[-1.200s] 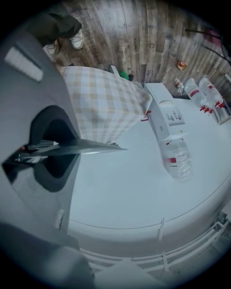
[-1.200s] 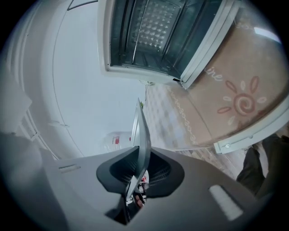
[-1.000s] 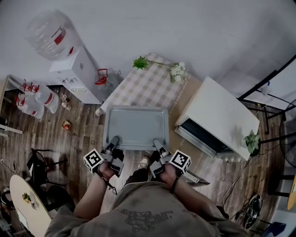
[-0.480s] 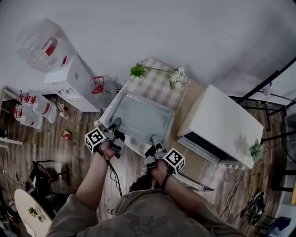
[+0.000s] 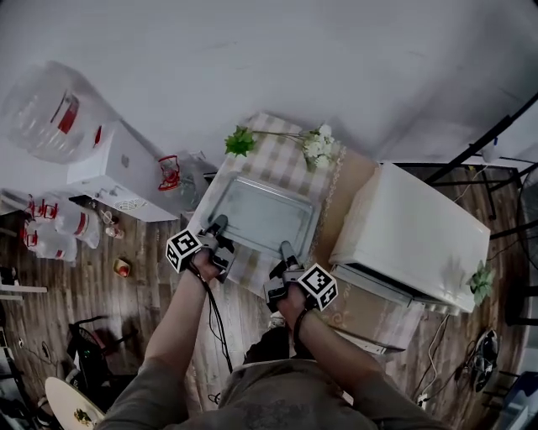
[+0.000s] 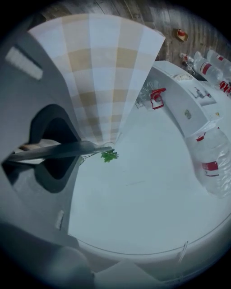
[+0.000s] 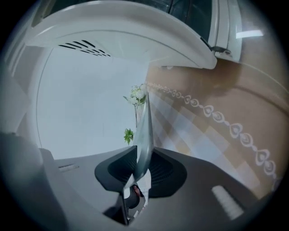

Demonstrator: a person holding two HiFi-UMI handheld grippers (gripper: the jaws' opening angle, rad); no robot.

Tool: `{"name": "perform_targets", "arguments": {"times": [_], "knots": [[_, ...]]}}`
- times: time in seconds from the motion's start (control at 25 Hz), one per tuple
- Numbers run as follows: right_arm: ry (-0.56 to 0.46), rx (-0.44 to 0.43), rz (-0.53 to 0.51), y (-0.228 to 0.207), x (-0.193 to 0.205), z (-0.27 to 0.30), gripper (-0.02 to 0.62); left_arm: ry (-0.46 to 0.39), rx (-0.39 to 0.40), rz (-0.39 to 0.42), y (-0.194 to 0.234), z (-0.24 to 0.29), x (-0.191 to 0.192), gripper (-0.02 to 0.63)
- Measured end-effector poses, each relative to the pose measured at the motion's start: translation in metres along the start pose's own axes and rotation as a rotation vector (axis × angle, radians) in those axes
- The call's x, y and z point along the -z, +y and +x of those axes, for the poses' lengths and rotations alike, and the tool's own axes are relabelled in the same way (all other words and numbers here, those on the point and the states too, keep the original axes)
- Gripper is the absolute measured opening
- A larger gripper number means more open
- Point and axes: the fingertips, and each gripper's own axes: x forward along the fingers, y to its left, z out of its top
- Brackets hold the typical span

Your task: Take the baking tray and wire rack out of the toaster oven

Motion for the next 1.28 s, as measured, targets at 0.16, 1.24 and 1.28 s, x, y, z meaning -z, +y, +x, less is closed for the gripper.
{"name": "perform_targets", "arguments": {"times": [0.16, 1.24, 1.28], "knots": [[-0.019, 0.027, -0.007, -0.009, -0.013, 0.022, 0.104, 0.012, -0.019, -0.002, 0.006, 0.029, -0.006, 0.052], [0.018, 0.209, -0.072, -0.024, -0.037, 0.072, 0.367, -0.001, -0.337, 0.154, 0.024, 0.093, -0.021, 0.351], [0.030, 0.231, -0.091, -0.027, -0.035, 0.069, 0.377, 0.004, -0.351, 0.162, 0.025, 0.089, -0.020, 0.363]]}}
